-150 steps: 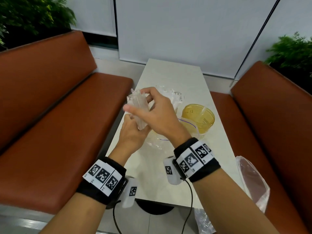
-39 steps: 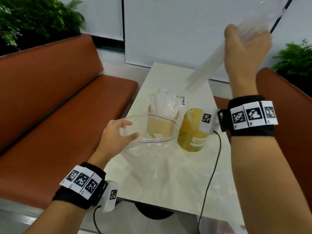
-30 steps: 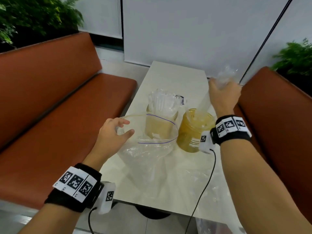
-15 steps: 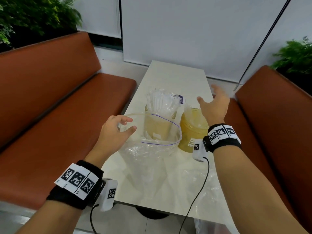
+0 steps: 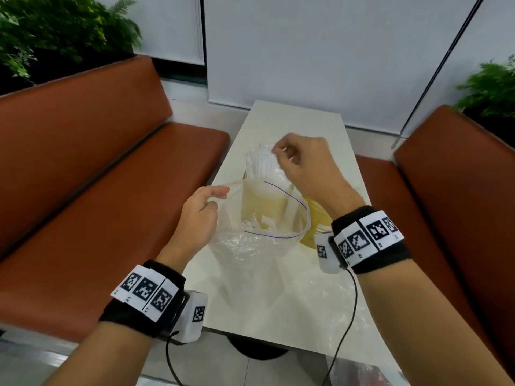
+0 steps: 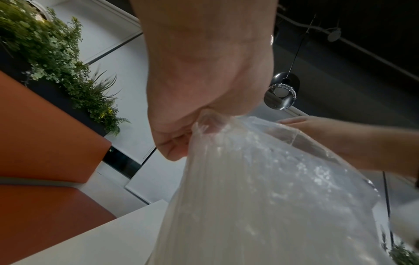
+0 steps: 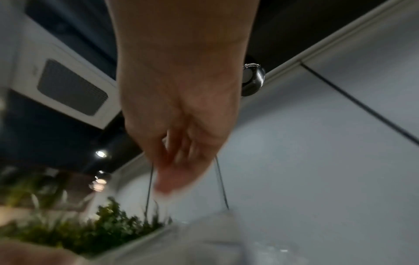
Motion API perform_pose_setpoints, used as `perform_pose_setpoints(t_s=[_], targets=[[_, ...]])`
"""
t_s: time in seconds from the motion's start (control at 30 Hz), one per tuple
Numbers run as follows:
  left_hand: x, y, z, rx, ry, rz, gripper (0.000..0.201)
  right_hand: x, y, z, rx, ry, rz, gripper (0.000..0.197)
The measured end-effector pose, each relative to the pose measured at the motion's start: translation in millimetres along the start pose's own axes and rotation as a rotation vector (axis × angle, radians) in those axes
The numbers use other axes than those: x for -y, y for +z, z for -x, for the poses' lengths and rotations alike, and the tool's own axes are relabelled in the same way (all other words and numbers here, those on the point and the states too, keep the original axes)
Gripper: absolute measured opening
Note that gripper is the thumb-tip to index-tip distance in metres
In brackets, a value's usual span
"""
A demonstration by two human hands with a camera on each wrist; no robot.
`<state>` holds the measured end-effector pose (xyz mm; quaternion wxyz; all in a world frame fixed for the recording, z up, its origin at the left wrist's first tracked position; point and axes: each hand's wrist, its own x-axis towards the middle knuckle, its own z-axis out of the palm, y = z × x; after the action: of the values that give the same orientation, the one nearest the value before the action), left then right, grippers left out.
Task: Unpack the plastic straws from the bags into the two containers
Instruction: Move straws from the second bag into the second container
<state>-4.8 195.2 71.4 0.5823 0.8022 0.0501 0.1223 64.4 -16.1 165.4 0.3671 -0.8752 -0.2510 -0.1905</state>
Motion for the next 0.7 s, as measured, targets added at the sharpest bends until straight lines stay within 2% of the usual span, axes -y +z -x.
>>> perform_pose_setpoints(t_s=[0.03,0.1,0.13,0.2,0.27,0.37,0.5,0.7], targets=[[0,1,0,-0.004,-0.004,0.002,0.052,12,4,4,0.180,0.062,-0.035,0.020],[0,1,2,-0.017,-0.002,-0.002,0.052,17,16,13,0.608,0.165,0.174,0.040],[0,1,4,-0.019,-0.003,-0.007,0.052,13,25,18,0.756,0.181,0.314,0.050],[0,1,7,-0.017,-0.006,-0.012,0.050,6,41,29,0.918,0.178,0.430,0.064],[1,1,11,-0.020,-0.007,-0.016,0.049,-2,55,40,0.968,0.145,0.398,0.065],[4,1,14,-0.048,0.017,-0.013,0.050,-10,65,53,0.957,0.093,0.295,0.048],[9,3,17,-0.068,0.035,0.023,0.047,-21,74,69,0.786,0.140,0.142,0.028],[8,9,18,-0.070,0.038,0.061,0.046,-20,78,82,0.763,0.096,0.042,0.035]])
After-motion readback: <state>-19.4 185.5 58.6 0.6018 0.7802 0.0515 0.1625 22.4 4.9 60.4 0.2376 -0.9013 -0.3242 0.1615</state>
